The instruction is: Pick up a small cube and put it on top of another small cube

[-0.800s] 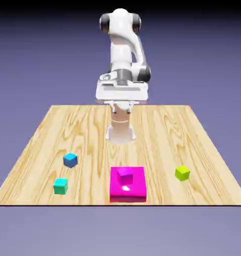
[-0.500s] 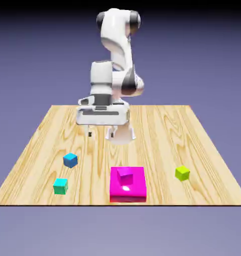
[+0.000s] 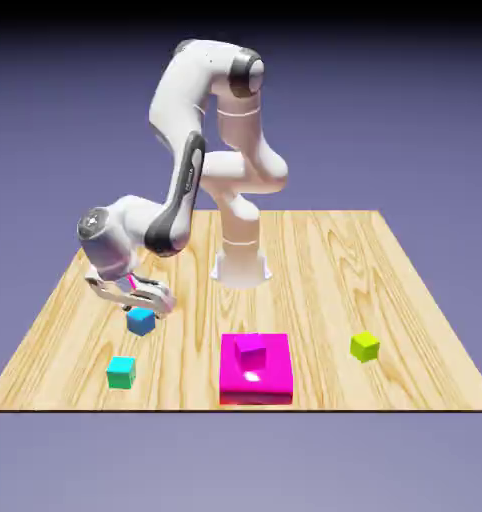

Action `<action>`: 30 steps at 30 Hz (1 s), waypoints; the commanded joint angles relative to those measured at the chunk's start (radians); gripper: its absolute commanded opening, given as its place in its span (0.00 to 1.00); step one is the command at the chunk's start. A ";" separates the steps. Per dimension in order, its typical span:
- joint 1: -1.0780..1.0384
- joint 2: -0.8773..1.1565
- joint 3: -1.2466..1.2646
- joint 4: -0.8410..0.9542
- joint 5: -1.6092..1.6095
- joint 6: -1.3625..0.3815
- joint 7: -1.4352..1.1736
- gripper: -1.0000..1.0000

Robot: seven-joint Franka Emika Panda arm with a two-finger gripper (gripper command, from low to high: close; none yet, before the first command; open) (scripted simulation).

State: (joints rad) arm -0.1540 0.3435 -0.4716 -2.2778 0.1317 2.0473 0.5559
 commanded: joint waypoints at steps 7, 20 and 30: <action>-0.032 0.171 -0.065 0.063 0.036 -0.118 -0.039 0.50; 0.001 0.145 0.078 0.213 0.009 -0.269 0.080 0.00; 0.065 0.137 0.441 0.507 -0.019 -0.520 0.338 0.00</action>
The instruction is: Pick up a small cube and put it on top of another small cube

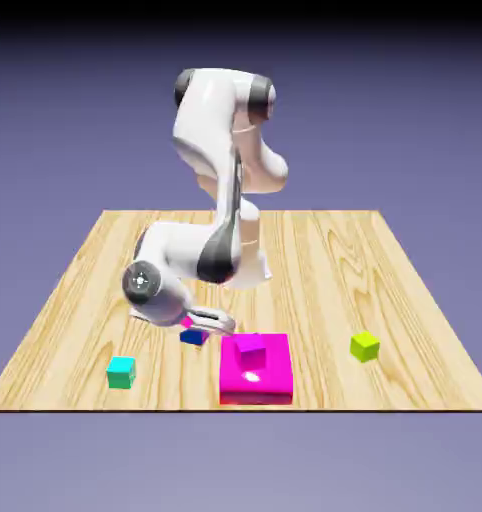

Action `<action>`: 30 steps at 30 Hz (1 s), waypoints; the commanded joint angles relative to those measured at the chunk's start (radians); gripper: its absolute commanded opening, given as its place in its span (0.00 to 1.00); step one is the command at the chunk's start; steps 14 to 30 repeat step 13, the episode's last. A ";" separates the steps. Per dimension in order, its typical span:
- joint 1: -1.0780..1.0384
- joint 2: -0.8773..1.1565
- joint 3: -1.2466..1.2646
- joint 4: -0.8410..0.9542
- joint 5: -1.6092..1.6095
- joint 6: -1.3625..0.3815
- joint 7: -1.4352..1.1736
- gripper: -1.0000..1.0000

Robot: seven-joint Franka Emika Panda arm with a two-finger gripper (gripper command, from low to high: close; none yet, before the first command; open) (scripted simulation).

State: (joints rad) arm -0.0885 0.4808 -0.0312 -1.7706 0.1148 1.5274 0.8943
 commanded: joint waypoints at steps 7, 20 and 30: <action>0.020 -0.006 0.087 -0.040 -0.005 0.046 0.054 0.00; 0.019 -0.006 0.087 -0.035 -0.005 0.041 0.055 1.00; 0.019 -0.006 0.087 -0.035 -0.005 0.041 0.055 1.00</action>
